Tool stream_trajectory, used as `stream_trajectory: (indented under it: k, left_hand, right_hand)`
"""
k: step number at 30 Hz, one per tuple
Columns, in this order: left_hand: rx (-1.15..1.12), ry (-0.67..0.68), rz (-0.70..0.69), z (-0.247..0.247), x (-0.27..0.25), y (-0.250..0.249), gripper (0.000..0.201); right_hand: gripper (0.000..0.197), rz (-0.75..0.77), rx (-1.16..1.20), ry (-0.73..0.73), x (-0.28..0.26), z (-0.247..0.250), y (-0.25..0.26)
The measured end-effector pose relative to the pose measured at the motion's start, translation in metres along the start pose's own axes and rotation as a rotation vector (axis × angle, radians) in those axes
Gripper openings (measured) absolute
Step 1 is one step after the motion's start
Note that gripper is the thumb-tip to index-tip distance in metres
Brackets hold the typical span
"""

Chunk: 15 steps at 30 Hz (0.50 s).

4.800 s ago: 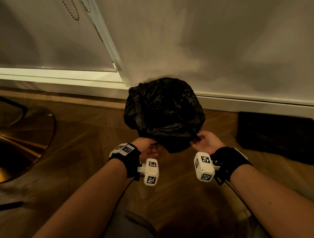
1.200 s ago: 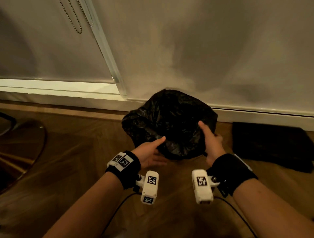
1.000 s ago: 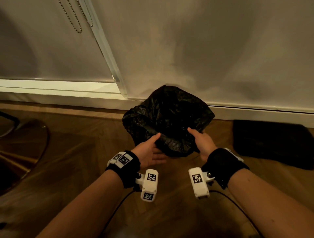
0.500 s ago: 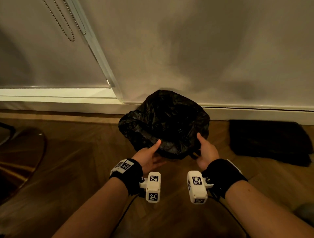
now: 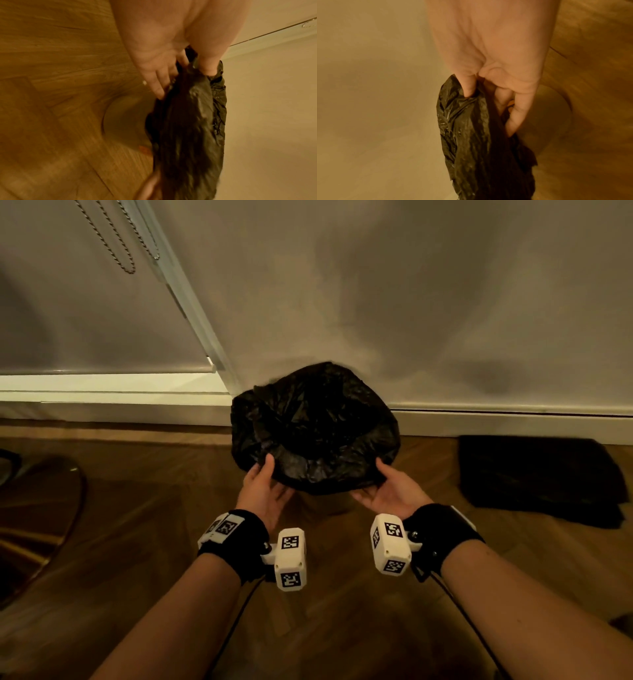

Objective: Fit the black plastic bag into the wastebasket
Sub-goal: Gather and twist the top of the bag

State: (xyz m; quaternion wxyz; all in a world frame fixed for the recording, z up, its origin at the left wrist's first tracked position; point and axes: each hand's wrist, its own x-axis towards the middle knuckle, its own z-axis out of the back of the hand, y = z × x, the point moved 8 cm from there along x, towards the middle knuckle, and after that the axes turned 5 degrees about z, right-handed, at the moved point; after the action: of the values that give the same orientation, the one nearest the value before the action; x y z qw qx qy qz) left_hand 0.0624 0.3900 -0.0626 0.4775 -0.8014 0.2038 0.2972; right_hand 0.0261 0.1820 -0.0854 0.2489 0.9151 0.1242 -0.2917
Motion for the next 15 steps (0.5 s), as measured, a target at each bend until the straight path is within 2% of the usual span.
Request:
stream_trajectory:
  k: [3, 5, 6, 8, 10, 12, 15]
  left_hand:
    - [0.185, 0.048, 0.194, -0.009, -0.012, 0.024, 0.093]
    - [0.239, 0.157, 0.342, -0.027, -0.028, 0.043, 0.098]
    - [0.212, 0.194, 0.362, -0.036, -0.032, 0.048, 0.096]
    - [0.085, 0.148, 0.315, -0.043, -0.031, 0.049, 0.089]
    - [-0.051, -0.025, 0.237, -0.036, -0.027, 0.047, 0.078]
    - [-0.104, -0.136, 0.185, -0.029, -0.026, 0.045, 0.064]
    - [-0.15, -0.16, 0.169, -0.023, -0.02, 0.043, 0.057]
  right_hand:
    - [0.042, -0.038, 0.015, 0.001, 0.002, 0.004, -0.021]
    - [0.043, -0.04, 0.037, 0.001, 0.006, 0.005, -0.03]
    - [0.044, -0.036, 0.035, -0.002, 0.006, 0.005, -0.034]
    - [0.044, -0.017, 0.027, 0.016, 0.007, 0.003, -0.037]
    - [0.046, 0.002, 0.034, 0.041, 0.005, 0.0, -0.033]
    - [0.048, 0.03, 0.041, 0.045, 0.004, 0.002, -0.021]
    - [0.065, 0.163, 0.031, -0.01, 0.012, 0.01, 0.008]
